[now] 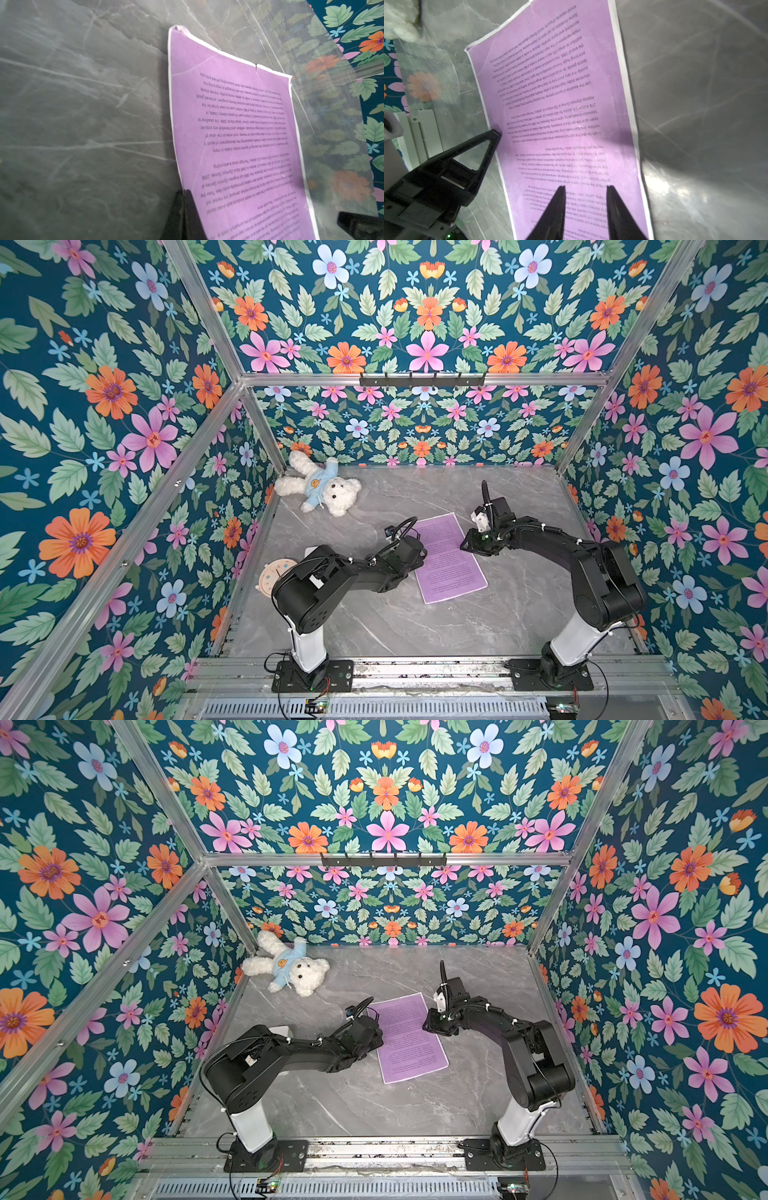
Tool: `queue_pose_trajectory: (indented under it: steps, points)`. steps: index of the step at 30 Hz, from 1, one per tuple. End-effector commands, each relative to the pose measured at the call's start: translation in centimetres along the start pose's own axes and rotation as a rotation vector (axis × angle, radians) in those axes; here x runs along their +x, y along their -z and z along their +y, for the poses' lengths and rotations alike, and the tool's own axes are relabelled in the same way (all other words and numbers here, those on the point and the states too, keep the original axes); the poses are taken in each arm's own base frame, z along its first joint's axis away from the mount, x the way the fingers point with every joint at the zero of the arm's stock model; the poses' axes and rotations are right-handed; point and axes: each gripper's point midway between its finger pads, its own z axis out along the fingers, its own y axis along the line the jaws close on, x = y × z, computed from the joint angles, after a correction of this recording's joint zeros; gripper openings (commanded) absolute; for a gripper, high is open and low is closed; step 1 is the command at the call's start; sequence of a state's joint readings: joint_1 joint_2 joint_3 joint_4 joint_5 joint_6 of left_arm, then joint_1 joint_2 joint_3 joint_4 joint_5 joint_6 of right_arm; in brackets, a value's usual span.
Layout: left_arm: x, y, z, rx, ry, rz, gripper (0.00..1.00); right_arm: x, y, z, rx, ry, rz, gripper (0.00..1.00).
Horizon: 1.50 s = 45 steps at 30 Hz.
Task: Fold the rectangular paper in half along the long edge
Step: Pick up the paper from the center of the board.
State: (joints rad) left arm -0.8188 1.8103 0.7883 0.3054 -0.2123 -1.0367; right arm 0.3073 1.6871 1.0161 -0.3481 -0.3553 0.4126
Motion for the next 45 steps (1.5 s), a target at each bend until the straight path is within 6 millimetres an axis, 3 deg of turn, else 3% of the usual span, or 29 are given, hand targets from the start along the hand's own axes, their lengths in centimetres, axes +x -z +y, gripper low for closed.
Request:
queue_pose_trajectory:
  steps: [1,2,9,15,20,25,33,39,45]
  points:
    - [2.4,0.1,3.2,-0.116,-0.044,0.097,0.0,0.6,0.3,-1.8,0.076,-0.04,-0.008,0.42]
    - [2.3,0.2,3.2,-0.114,-0.047,0.094,0.0,0.3,1.3,-1.5,0.066,-0.035,-0.04,0.43]
    - [0.7,1.7,1.4,-0.056,-0.062,0.055,0.0,1.3,2.2,-2.5,0.073,-0.055,-0.049,0.46]
    - [-0.5,3.4,-1.2,0.07,-0.167,0.057,0.0,1.7,2.0,-1.4,-0.012,-0.038,-0.059,0.67]
    - [-1.6,4.4,-3.1,0.21,-0.265,0.084,0.0,1.4,1.8,0.0,-0.119,-0.021,-0.081,0.78]
    - [-4.1,8.3,-7.7,0.534,-0.261,0.035,0.0,1.1,1.9,0.8,-0.226,-0.038,-0.106,0.81]
    - [-6.7,11.8,-12.1,0.651,-0.255,0.027,0.0,0.7,2.7,2.8,-0.376,-0.059,-0.143,0.85]
    - [-7.8,14.5,-14.4,0.75,-0.228,0.031,0.0,0.0,3.5,3.6,-0.479,-0.052,-0.214,0.91]
    - [-8.5,16.7,-15.3,0.807,-0.216,0.023,0.0,-1.0,4.8,4.5,-0.597,-0.034,-0.272,0.91]
